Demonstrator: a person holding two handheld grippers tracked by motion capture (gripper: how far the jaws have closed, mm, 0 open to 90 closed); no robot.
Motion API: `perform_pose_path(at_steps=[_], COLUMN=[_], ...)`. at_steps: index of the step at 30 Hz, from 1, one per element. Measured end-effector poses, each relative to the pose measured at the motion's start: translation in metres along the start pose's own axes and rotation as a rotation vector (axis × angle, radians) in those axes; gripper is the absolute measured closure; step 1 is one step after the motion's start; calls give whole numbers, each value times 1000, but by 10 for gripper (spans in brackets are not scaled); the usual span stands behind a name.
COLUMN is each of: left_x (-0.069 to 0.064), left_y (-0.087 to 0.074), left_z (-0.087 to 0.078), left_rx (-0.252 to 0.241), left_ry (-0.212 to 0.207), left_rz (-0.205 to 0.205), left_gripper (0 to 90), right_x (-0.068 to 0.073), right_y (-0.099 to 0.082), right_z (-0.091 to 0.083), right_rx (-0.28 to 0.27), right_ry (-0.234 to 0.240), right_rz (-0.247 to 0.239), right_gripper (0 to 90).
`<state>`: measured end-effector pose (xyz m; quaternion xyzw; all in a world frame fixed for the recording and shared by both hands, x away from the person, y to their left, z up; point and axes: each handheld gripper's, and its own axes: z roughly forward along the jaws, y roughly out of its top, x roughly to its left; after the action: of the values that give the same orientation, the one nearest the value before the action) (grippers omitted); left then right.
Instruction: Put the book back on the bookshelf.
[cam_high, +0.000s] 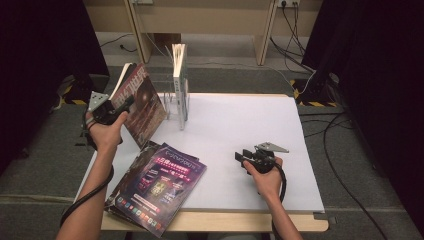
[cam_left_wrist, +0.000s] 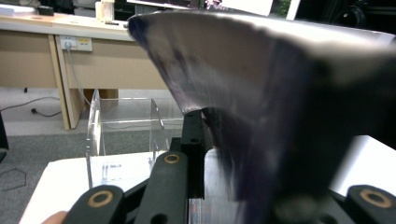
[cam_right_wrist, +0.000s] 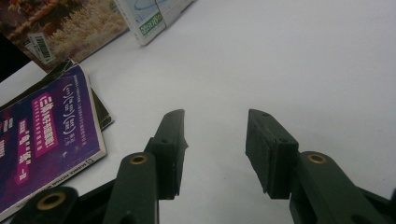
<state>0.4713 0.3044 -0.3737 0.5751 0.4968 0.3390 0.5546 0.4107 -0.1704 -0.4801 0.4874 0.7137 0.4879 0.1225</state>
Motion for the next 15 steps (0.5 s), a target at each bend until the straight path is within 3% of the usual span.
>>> perform_pose_path(at_steps=[5,15], left_x=[-7,-7], left_y=[-4,3], left_z=[2,0], left_rx=[5,104], left_ry=[-18,6], left_rz=[-1,6], left_gripper=[806,814], right_x=[-2,-2], right_y=[-1,-1], right_z=[0,0], right_rx=[9,21], right_ry=[2,4], right_rz=[6,7], right_gripper=[572,571])
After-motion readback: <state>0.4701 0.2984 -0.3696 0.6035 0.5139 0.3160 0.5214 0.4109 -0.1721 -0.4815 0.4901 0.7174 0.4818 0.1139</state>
